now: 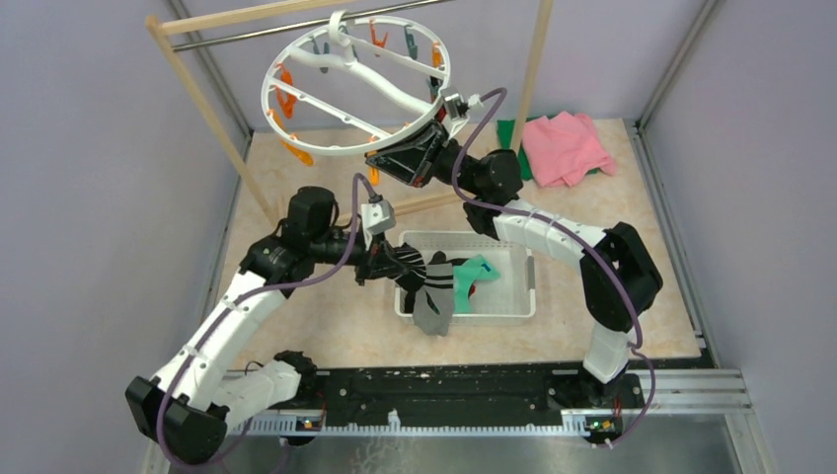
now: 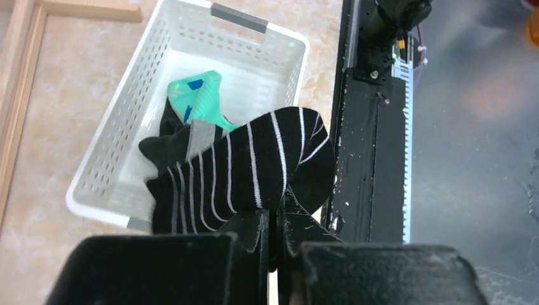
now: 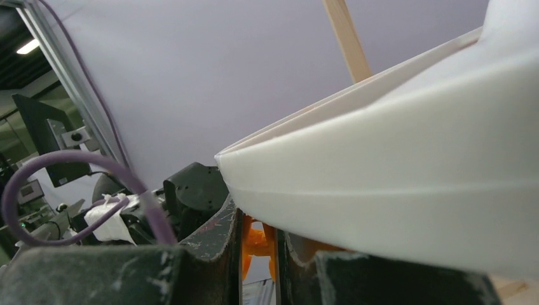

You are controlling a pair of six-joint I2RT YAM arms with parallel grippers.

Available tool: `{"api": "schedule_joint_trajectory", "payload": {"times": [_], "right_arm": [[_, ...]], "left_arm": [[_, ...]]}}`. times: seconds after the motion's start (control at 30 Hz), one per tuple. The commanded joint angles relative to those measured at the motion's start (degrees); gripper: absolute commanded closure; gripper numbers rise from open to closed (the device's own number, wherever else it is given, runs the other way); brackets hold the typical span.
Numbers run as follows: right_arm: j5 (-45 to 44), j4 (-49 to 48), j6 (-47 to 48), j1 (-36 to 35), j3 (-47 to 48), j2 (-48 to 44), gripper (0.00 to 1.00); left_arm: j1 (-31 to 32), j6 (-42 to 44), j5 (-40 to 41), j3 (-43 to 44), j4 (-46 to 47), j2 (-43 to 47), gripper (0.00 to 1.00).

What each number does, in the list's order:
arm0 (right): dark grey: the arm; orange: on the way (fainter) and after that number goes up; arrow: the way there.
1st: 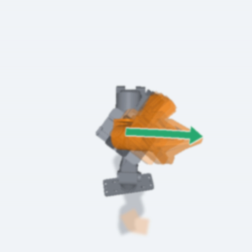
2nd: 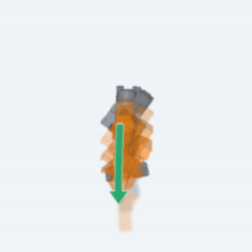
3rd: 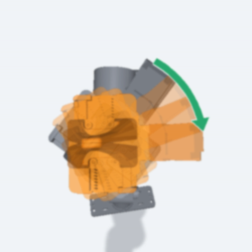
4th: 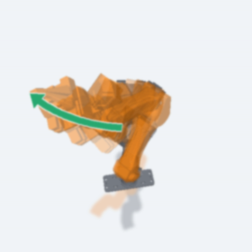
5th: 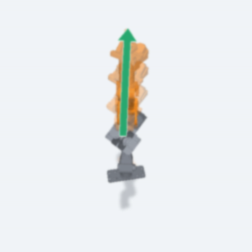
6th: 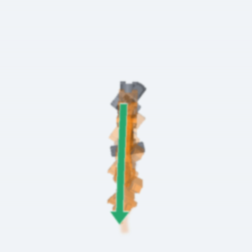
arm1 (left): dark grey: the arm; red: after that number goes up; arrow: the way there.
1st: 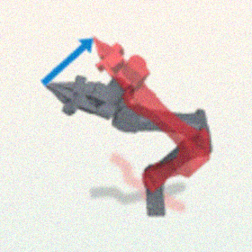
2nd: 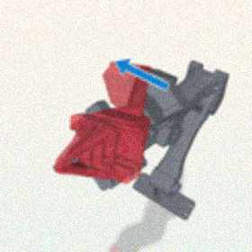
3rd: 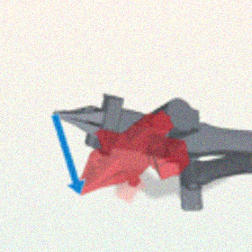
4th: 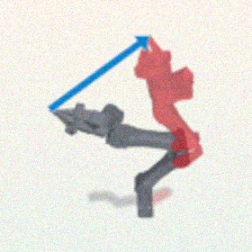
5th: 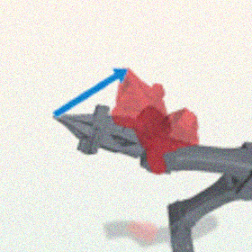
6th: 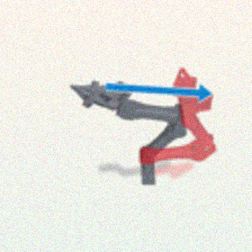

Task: Remove the socks clipped to the hanger

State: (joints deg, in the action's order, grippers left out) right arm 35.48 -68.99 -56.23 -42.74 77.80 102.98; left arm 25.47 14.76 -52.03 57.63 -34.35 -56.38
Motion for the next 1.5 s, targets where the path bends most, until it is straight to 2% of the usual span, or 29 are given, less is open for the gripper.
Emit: {"api": "schedule_joint_trajectory", "payload": {"times": [0.0, 0.07, 0.1, 0.13, 0.23, 0.27, 0.63, 0.83, 0.97, 1.07, 1.2, 1.27, 1.37, 1.4, 1.47], "right_arm": [[-0.72, 0.77, 2.04, -0.32, 1.27, -2.84, 0.99], [-0.6, 1.05, 2.28, -0.28, 0.84, -3.02, 0.99], [-0.59, 1.46, 2.53, -0.32, 0.55, -3.19, 0.99], [-0.66, 1.74, 2.89, -0.26, 0.26, -3.52, 0.99], [-1.24, 3.55, 4.78, -0.25, -0.49, -4.62, 0.99], [-1.48, 4.39, 5.41, -0.31, -0.67, -5.13, 0.98], [-2.91, 10.26, 8.11, -0.58, -2.27, -6.82, 0.94], [-3.21, 12.79, 9.47, -0.93, -2.73, -7.19, 0.93], [-3.67, 13.33, 9.91, -0.97, -3.62, -7.87, 0.93], [-3.37, 13.55, 9.97, -1.2, -4.1, -8.13, 0.93], [-2.73, 13.71, 9.8, -1.5, -4.6, -8.18, 0.93], [-2.49, 13.59, 9.75, -1.53, -4.83, -8.06, 0.93], [-2.35, 13.12, 9.52, -1.55, -5.14, -7.77, 0.93], [-2.35, 13.03, 9.48, -1.56, -5.25, -7.77, 0.93], [-2.35, 13.01, 9.34, -1.49, -5.61, -7.79, 0.93]], "left_arm": [[4.89, 8.58, 0.55, -0.13, 4.44, -3.07, 1.0], [7.04, 10.86, 2.6, 0.72, 4.05, -5.94, 0.99], [8.43, 11.86, 4.59, 1.07, 4.09, -7.22, 0.9], [9.53, 13.33, 5.97, 1.23, 4.11, -8.44, 0.76], [11.9, 17.51, 12.88, 0.81, 4.73, -11.56, 0.07], [12.1, 18.77, 14.8, 0.51, 4.77, -12.25, 0.02], [15.51, 34.27, 17.87, -1.93, 1.26, -14.65, 0.02], [20.63, 38.58, 21.7, -1.06, 2.87, -20.73, 0.11], [21.89, 39.35, 27.67, -3.83, 10.47, -24.4, 0.19], [21.62, 34.68, 35.72, -1.83, 13.31, -29.04, 0.25], [17.79, 30.48, 29.77, 4.96, 8.0, -32.31, 0.27], [17.03, 29.85, 27.1, 5.15, 7.38, -31.94, 0.26], [17.35, 31.6, 29.82, 1.75, 10.55, -31.72, 0.3], [18.28, 32.37, 34.02, -0.7, 12.8, -31.69, 0.29], [20.43, 35.69, 41.8, -5.29, 17.18, -31.69, 0.19]]}}
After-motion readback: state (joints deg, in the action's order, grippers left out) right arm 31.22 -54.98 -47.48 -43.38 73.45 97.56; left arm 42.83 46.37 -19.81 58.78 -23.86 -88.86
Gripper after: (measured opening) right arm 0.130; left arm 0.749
